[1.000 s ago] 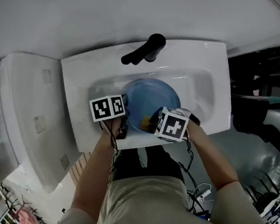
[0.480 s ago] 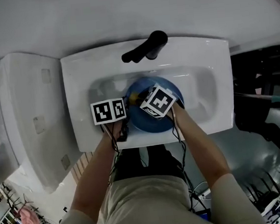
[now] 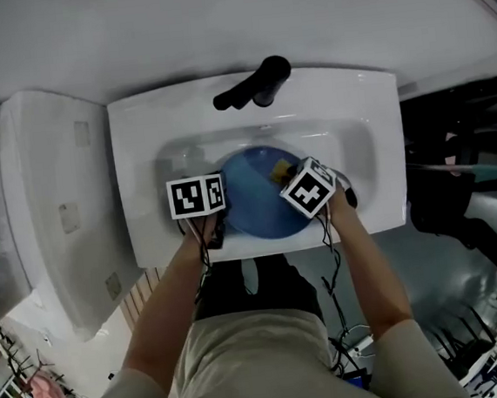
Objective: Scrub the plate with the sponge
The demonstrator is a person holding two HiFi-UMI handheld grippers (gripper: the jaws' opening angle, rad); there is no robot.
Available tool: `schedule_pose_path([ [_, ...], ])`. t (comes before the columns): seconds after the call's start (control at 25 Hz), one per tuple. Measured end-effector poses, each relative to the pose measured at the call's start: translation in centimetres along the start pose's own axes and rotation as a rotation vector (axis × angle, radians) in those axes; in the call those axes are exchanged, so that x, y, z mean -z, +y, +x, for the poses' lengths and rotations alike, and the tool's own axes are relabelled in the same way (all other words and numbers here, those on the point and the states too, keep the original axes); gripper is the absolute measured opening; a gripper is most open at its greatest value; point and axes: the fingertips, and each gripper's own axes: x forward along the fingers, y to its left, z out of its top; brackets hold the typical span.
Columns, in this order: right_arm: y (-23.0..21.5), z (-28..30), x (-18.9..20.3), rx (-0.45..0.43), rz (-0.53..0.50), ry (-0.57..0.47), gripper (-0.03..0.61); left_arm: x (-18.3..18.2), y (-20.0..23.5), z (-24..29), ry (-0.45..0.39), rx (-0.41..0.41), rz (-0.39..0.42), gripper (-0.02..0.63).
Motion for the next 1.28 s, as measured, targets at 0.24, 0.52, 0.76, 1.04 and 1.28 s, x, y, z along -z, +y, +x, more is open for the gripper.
schedule_pose_path([
  [0.24, 6.5, -4.2, 0.9, -0.219, 0.021, -0.079, 0.080, -0.6, 0.2, -0.4, -0.018, -0.026, 0.030, 0.020],
  [0.52, 10.0, -9.5, -2.7, -0.331, 0.176, -0.406, 0.081, -0.5, 0.0, -2.3, 0.012, -0.060, 0.230, 0.113],
  [0.76, 10.8, -15.1, -4.6, -0.237, 0.251, -0.569, 0.080, -2.0, -1.9, -8.1, -0.107, -0.021, 0.281, 0.125],
  [1.04, 10.8, -23.2, -7.2, -0.106, 0.259, -0.744, 0.080, -6.9, -7.3, -17.4, -0.325, 0.088, 0.389, 0.063],
  [1.28, 11.7, -31.3, -9.5, 0.003, 0.253, -0.944, 0.080, -9.6, -12.2, -25.7, -0.476, 0.129, 0.538, 0.028],
])
